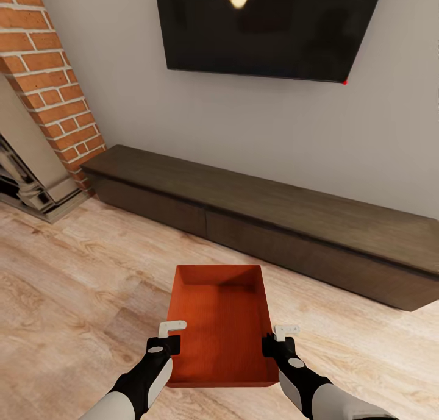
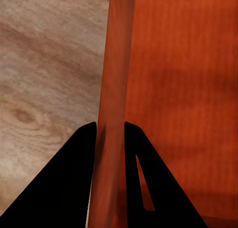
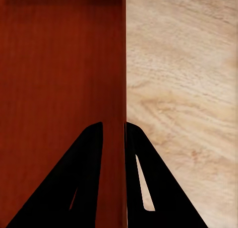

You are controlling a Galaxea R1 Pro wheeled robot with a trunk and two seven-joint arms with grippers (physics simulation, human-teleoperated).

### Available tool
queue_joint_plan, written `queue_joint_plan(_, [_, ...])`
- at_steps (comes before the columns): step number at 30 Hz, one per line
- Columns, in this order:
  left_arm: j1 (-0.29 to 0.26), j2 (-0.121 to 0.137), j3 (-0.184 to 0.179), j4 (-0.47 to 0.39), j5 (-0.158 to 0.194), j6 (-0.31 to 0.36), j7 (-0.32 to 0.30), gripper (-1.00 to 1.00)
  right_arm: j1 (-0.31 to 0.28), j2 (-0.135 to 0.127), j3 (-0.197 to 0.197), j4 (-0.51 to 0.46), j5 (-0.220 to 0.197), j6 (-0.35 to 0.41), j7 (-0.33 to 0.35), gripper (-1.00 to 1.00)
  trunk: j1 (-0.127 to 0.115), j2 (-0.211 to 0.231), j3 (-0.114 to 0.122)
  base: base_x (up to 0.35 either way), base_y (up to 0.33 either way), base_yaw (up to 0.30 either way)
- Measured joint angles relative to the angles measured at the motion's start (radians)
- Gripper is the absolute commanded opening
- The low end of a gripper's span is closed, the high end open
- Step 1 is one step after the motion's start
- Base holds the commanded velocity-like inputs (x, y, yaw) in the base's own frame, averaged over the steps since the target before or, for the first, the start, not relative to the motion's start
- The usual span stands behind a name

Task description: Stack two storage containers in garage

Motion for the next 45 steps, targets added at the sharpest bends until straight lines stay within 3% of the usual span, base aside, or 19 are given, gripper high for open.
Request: queue_joint_plan(45, [0.000, 0.000, 0.001, -0.001, -0.002, 0.000, 0.000, -1.00, 0.000, 0.000, -0.011, -0.001, 0.012, -0.001, 0.000, -1.00, -0.173, 0.315, 0.141, 0.000, 0.000, 0.000])
